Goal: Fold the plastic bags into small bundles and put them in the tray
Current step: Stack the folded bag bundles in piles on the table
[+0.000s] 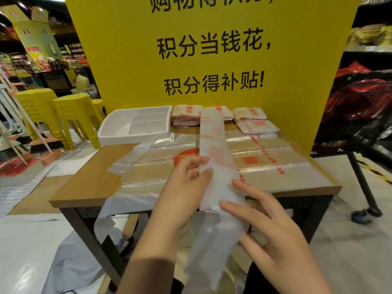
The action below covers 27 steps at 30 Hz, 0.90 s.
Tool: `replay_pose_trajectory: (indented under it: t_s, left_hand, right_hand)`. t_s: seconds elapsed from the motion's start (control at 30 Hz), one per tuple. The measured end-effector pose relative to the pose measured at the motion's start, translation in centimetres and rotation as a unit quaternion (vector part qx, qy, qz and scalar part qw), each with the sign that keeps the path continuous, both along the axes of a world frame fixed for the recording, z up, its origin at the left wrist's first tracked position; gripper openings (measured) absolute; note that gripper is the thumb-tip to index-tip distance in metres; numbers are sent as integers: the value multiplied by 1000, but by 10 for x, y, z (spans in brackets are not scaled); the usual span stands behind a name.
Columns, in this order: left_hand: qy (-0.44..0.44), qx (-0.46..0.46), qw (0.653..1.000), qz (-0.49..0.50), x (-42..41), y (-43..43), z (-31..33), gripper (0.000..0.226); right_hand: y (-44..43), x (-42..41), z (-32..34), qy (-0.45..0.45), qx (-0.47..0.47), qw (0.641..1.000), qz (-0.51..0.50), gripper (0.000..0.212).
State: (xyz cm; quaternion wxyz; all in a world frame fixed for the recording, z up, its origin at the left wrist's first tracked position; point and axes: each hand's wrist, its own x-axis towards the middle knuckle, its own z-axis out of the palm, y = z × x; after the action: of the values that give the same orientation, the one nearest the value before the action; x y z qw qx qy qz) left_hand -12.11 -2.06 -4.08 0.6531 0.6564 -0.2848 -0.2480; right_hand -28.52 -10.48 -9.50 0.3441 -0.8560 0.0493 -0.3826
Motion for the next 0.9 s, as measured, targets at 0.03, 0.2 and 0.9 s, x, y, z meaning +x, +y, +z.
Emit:
replay_pose_trajectory:
  t_s: [0.03,0.2,0.9]
  left_hand:
    - [-10,2,1000,-5,-2,6,0,17]
    - [26,-15,994,-102,-10,58,-11,34]
    - [130,20,991,25,-39,31,-49,18]
  right_hand:
    - [0,0,0,5,-24,999,-21,48]
    - [6,-2,-1,8,37,998,-44,32]
    - [45,28,-6,6,208,948,-242,39]
